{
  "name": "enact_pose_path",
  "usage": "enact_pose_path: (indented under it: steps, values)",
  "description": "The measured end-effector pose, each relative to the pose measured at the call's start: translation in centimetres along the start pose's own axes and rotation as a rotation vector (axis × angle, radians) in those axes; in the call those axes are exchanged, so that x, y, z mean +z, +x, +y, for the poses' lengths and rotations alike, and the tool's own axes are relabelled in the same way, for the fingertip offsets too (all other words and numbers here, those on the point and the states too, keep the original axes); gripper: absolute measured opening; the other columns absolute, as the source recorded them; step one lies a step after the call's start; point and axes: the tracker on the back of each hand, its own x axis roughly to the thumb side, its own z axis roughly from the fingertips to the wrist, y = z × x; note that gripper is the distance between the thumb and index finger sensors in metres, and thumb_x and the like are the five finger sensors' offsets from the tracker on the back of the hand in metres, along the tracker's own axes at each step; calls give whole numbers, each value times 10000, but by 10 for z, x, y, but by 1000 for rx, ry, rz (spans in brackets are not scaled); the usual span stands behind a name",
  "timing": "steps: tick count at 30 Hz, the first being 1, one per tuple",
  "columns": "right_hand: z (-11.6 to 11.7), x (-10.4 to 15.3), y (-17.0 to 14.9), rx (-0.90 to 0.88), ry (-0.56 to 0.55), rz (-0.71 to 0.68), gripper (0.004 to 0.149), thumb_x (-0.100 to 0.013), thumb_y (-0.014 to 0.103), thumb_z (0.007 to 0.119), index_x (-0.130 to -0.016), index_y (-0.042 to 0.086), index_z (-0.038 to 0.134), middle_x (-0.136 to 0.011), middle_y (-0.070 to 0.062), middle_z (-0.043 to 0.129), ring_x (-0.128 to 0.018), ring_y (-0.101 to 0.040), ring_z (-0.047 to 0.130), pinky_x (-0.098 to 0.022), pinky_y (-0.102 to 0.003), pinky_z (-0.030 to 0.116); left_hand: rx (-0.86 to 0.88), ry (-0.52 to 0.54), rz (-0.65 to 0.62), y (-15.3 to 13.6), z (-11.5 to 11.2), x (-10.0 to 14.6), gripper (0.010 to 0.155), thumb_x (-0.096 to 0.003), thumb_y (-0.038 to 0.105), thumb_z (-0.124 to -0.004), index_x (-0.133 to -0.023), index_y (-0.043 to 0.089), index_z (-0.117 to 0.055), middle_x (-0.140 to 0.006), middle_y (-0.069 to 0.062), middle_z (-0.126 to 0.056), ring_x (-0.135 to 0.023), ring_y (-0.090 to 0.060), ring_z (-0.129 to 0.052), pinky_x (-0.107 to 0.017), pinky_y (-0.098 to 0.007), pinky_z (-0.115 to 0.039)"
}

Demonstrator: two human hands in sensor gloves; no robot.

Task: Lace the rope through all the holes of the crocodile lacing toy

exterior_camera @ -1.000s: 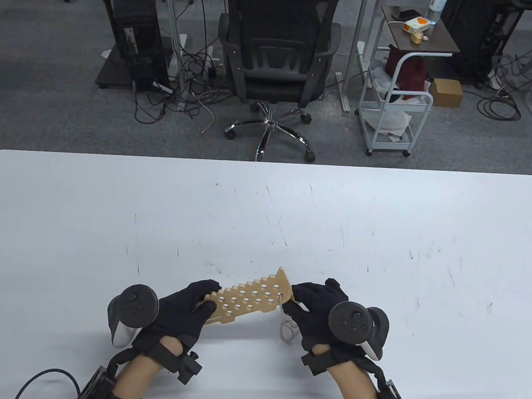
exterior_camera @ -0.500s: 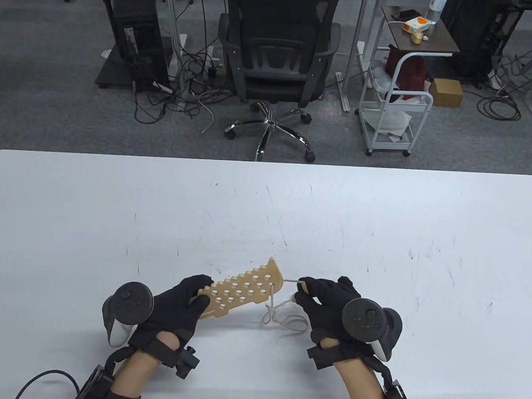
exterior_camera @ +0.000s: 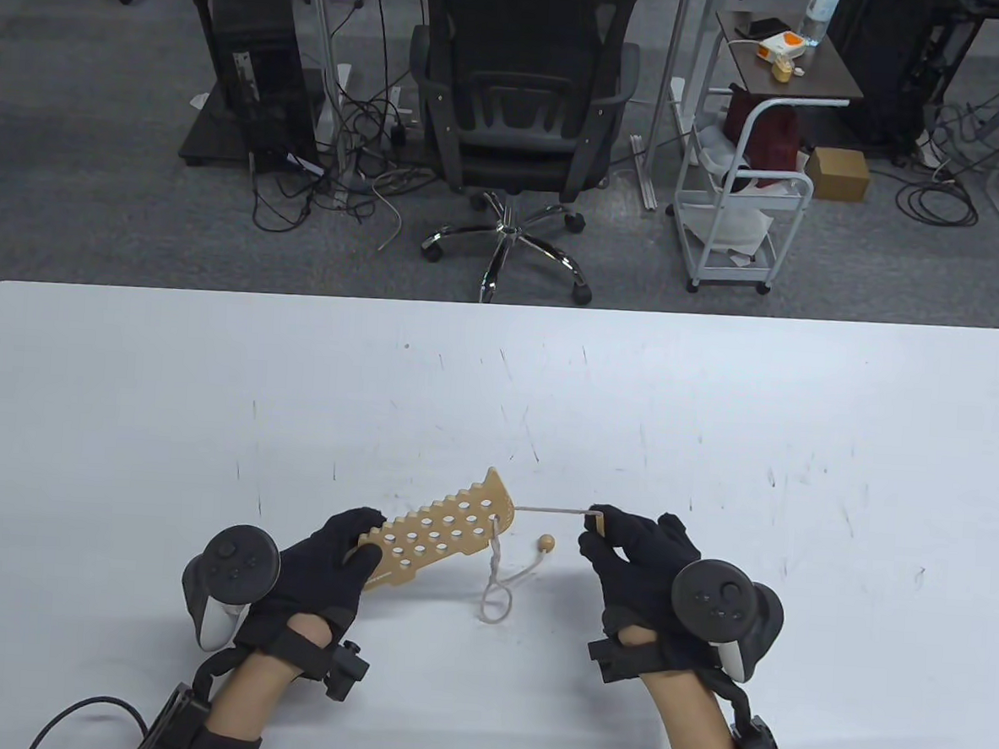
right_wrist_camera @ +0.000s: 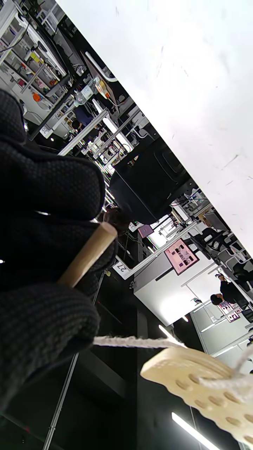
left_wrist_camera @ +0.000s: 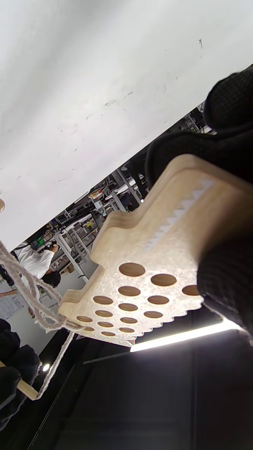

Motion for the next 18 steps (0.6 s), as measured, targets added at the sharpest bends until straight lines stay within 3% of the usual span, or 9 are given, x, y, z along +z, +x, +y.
enact_pose_path:
  steps: [18]
  values:
    - [-17,-6,-24,-79,-77,117,398,-416,355,908,-800,251,874,-709,-41,1005,-698,-343,932,-660,-627,527,17,77,85,-13,12,0,537,-408,356,-787,-934,266,-724,-776,-15,-911,-598,-252,-1002,-669,-540,-702]
